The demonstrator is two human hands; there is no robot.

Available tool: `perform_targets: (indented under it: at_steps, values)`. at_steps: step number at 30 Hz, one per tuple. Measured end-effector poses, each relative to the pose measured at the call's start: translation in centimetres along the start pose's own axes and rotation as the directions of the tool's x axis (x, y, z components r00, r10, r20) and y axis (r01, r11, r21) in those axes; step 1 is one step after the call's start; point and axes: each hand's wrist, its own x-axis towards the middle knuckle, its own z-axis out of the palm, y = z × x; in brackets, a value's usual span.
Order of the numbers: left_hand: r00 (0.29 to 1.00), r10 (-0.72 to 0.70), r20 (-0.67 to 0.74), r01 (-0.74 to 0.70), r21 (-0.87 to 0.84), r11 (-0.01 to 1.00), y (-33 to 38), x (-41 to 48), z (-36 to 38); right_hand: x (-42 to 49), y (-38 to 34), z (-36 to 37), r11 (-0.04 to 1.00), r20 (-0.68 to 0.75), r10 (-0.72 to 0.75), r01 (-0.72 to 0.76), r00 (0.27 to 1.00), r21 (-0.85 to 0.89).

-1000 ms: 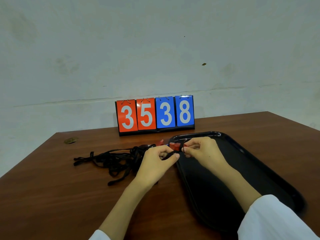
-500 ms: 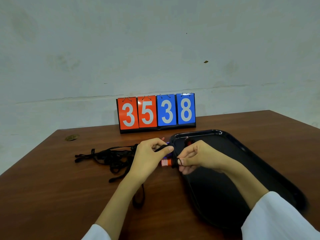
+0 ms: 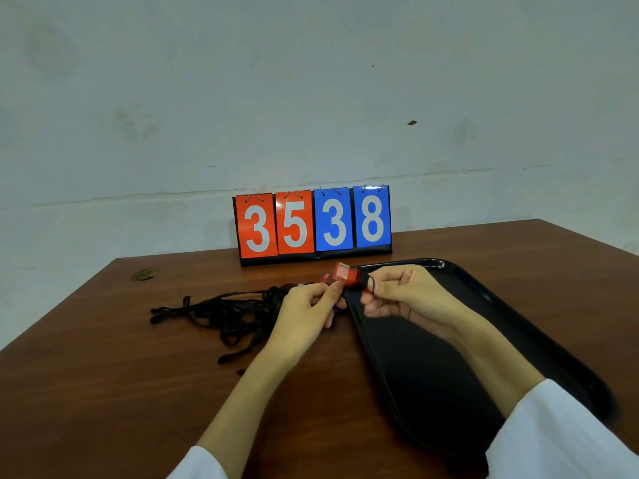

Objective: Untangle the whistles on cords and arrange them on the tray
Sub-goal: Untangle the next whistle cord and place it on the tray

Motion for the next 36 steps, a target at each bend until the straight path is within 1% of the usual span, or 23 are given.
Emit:
perform_targets:
  at_steps: [4, 8, 12, 15, 18, 22, 26, 28, 31, 36]
  values:
    - [1.000, -0.011, 0.010, 0.011, 0.005, 1.000, -0.2, -0.1, 0.4, 0.3, 0.2, -0.1, 0.999, -0.163, -0.039, 0.042, 0.986, 0.013]
    - [0.998, 0.001, 0.055, -0.004, 0.057, 0.998, -0.3, -0.4, 1.0, 0.7, 0.6, -0.4, 0.999, -0.363, -0.021, 0.038, 0.931, 0.039]
    - [0.998, 0.019, 0.064, -0.025, 0.088, 0.996, -0.4, -0.5, 1.2, 1.0, 0.9, -1.2, 0.996, -0.521, -0.044, -0.004, 0.853, -0.090]
    - [0.999, 0.034, 0.031, -0.037, 0.088, 0.995, -0.1, -0.6, 1.1, 1.2, 1.3, -1.4, 0.961, -0.550, -0.107, -0.056, 0.828, -0.271]
    - [0.998, 0.058, -0.004, -0.057, 0.099, 0.993, 0.3, -0.7, 1.0, 1.5, 1.8, -1.2, 0.894, -0.532, -0.156, -0.110, 0.833, -0.434]
    - [0.993, 0.111, -0.034, -0.106, 0.118, 0.987, 0.5, -0.8, 0.8, 1.6, 2.3, -1.0, 0.800, -0.461, -0.192, -0.133, 0.867, -0.585]
    - [0.985, 0.166, -0.057, -0.157, 0.136, 0.978, 0.2, -0.8, 0.8, 1.4, 2.2, -1.0, 0.728, -0.350, -0.162, -0.128, 0.923, -0.673]
    - [0.979, 0.188, -0.076, -0.176, 0.140, 0.974, 0.1, -0.7, 0.7, 1.3, 2.1, -1.0, 0.734, -0.288, -0.115, -0.114, 0.951, -0.669]
    - [0.971, 0.208, -0.121, -0.192, 0.129, 0.973, 0.2, -0.5, 0.4, 1.1, 1.7, -0.9, 0.788, -0.181, -0.016, -0.100, 0.983, -0.608]
    - [0.967, 0.200, -0.160, -0.174, 0.161, 0.971, -0.2, -0.2, 0.1, 0.6, 0.9, -0.6, 0.835, 0.018, 0.131, -0.101, 0.991, -0.541]
